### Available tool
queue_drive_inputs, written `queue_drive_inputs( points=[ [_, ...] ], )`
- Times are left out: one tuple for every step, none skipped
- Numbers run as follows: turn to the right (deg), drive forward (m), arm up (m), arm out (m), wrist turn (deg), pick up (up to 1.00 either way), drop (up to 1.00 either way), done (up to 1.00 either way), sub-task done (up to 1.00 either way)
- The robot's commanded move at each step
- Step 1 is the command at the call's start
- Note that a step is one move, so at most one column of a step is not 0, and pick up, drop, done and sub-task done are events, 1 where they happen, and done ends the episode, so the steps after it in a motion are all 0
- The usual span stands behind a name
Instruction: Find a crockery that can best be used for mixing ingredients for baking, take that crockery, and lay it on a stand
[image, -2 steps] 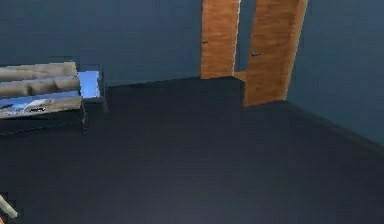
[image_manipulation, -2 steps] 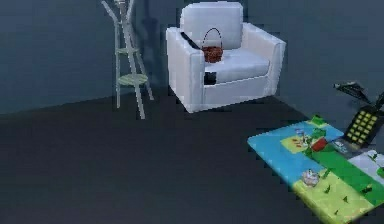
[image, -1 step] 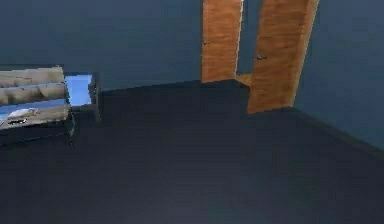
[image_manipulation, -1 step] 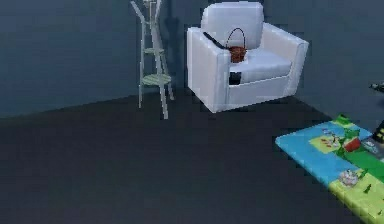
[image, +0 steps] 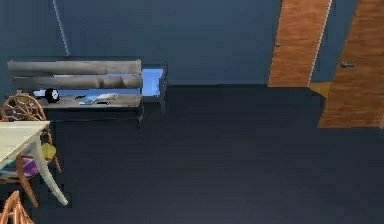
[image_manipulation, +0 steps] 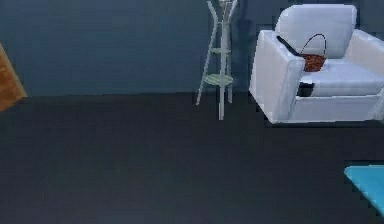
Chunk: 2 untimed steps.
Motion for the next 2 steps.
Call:
queue_drive_inputs(
  points=[
    [0.0, 0.85, 0.0, 0.0, 0.0, 0.0, 0.0, 0.0, 0.0],
    [-39.0, 0.0, 0.0, 0.0, 0.0, 0.0, 0.0, 0.0, 0.0]
  ],
)
